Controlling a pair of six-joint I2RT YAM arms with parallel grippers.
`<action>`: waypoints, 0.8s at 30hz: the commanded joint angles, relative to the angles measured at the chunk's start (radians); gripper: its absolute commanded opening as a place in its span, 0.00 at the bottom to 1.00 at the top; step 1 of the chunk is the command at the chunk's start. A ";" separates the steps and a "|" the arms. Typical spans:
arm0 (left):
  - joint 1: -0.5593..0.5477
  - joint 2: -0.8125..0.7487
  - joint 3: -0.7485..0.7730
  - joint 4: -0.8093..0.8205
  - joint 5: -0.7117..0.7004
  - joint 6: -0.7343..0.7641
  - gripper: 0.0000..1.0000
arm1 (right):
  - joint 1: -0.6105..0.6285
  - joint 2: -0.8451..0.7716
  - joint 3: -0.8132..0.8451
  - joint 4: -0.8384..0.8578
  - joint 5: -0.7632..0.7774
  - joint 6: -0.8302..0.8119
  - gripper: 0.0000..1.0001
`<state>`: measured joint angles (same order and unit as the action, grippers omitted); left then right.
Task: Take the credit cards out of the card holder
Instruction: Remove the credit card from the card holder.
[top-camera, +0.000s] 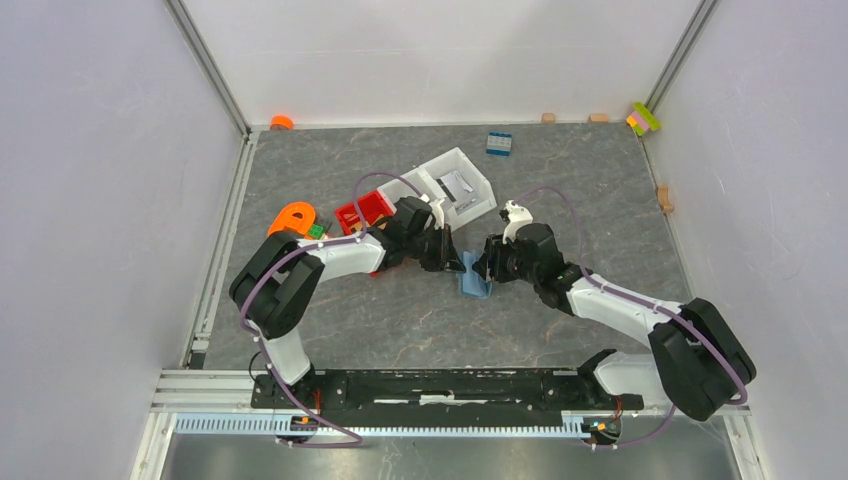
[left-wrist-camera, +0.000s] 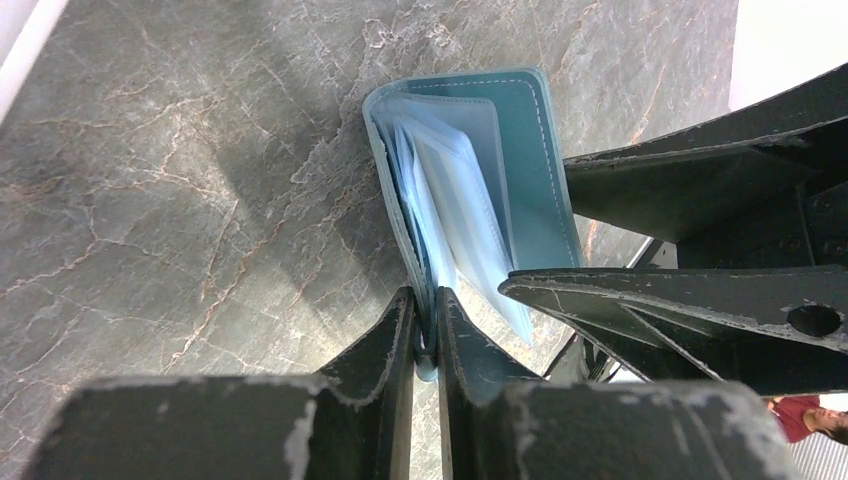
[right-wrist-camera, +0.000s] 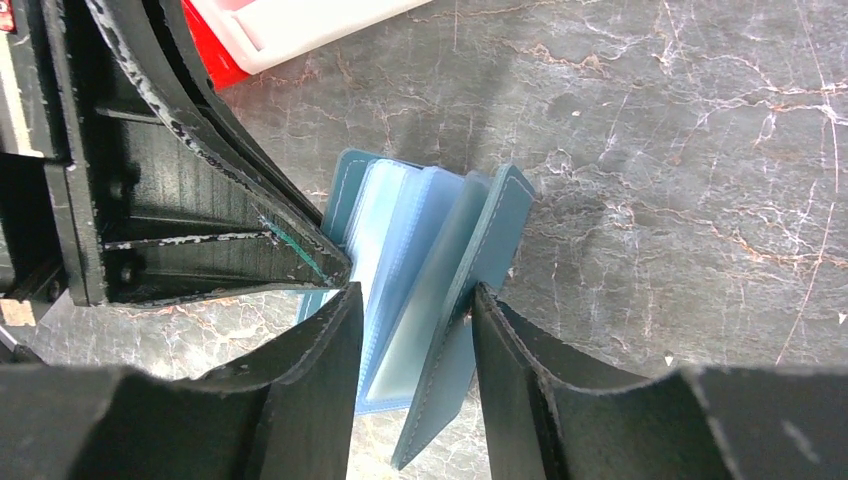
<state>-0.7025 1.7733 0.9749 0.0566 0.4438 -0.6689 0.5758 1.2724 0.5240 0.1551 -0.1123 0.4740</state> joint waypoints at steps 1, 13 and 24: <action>0.001 -0.022 0.016 0.008 -0.017 0.022 0.17 | -0.001 -0.038 0.009 0.018 0.021 -0.003 0.49; 0.001 -0.029 0.012 0.021 -0.002 0.023 0.17 | -0.001 0.001 0.039 -0.023 0.030 -0.026 0.43; 0.001 -0.038 0.002 0.043 0.017 0.021 0.17 | -0.001 0.006 0.033 0.001 -0.024 -0.028 0.56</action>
<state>-0.7025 1.7733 0.9749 0.0555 0.4458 -0.6685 0.5751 1.2774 0.5274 0.1337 -0.1062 0.4587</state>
